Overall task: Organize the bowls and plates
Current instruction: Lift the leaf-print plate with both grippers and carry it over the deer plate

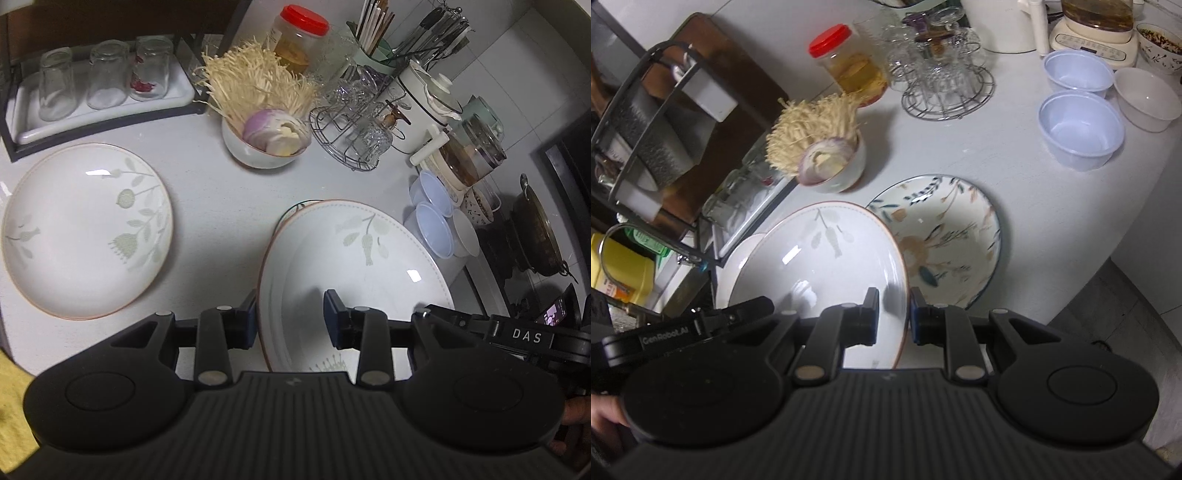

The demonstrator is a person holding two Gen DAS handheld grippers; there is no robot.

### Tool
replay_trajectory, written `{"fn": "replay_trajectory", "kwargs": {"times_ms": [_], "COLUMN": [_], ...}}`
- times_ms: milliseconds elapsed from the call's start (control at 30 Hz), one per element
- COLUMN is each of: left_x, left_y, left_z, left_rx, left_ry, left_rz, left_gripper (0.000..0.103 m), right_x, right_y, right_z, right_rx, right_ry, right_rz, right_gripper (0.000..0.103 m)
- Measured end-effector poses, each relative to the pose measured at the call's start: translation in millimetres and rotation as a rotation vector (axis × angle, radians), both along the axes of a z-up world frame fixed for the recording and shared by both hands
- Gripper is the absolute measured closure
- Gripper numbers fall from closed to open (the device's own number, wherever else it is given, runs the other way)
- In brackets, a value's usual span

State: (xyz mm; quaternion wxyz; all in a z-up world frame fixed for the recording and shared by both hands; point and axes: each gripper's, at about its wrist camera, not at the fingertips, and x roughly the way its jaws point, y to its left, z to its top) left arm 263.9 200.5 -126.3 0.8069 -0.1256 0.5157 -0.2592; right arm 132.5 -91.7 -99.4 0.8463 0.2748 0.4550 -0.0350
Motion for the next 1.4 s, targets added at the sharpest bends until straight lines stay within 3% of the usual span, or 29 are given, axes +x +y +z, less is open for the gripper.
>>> {"fn": "replay_trajectory", "kwargs": {"times_ms": [300, 533, 700, 933, 1400], "left_x": [14, 28, 36, 42, 60], "left_y": [-50, -80, -95, -113, -122], "left_z": [-21, -49, -65, -77, -87], "left_rx": [0.022, 0.098, 0.133, 0.189, 0.215], "left_ry": [0.055, 0.103, 0.123, 0.133, 0.157], "left_rz": [0.063, 0.062, 0.065, 0.083, 0.11], "left_gripper": [0.063, 0.063, 0.063, 0.063, 0.06], "right_x": [21, 42, 59, 73, 90], "right_y": [-43, -62, -64, -74, -75], "right_z": [-14, -38, -51, -65, -80], "right_rx": [-0.042, -0.061, -0.153, -0.185, -0.211], "right_ry": [0.028, 0.072, 0.09, 0.097, 0.091], "right_rz": [0.04, 0.064, 0.119, 0.163, 0.198], "right_gripper": [0.083, 0.083, 0.083, 0.083, 0.083]}}
